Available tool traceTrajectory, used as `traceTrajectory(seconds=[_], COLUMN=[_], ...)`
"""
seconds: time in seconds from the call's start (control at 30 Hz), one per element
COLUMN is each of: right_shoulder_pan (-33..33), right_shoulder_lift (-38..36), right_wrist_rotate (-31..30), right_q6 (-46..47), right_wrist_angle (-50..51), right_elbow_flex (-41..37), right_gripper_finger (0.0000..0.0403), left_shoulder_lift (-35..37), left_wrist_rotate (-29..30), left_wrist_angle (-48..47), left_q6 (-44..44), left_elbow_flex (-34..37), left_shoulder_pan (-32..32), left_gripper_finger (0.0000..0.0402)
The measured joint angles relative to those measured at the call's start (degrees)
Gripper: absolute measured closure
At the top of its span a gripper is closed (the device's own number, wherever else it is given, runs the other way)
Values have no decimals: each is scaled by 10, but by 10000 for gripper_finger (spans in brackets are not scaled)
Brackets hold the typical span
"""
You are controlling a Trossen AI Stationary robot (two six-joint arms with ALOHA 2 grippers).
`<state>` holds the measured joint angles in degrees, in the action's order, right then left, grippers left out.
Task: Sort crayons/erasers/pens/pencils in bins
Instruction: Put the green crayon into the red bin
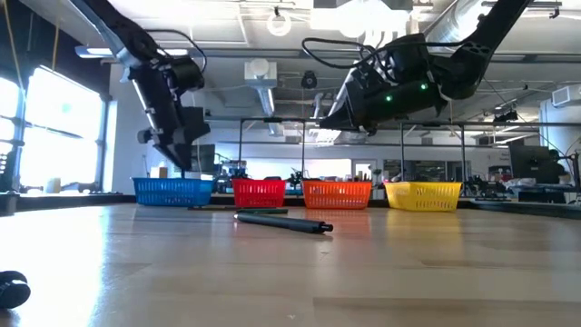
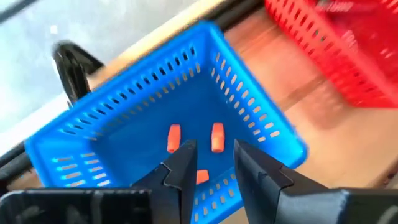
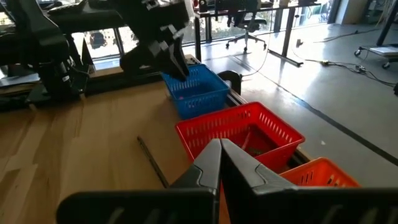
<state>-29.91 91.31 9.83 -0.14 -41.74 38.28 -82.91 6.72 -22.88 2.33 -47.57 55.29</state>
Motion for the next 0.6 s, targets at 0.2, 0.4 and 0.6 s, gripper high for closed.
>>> traceTrajectory(seconds=[0.2, 0.4, 0.6], right_shoulder_pan=[24, 51, 90], right_shoulder_lift=[-32, -87, -98], right_wrist_rotate=[-50, -74, -72], right_q6=[-14, -23, -31], right_wrist_angle=[74, 182, 212], right_elbow_flex=[0, 0, -2], right_gripper_finger=[403, 403, 403], left_shoulder_lift=[69, 148, 181], left_wrist_rotate=[-6, -46, -101], left_wrist_angle=[79, 185, 285], left_q6=[-6, -31, -41], left_elbow_flex=[49, 137, 208], left_shoulder_pan=[-53, -129, -210], left_gripper_finger=[324, 352, 373])
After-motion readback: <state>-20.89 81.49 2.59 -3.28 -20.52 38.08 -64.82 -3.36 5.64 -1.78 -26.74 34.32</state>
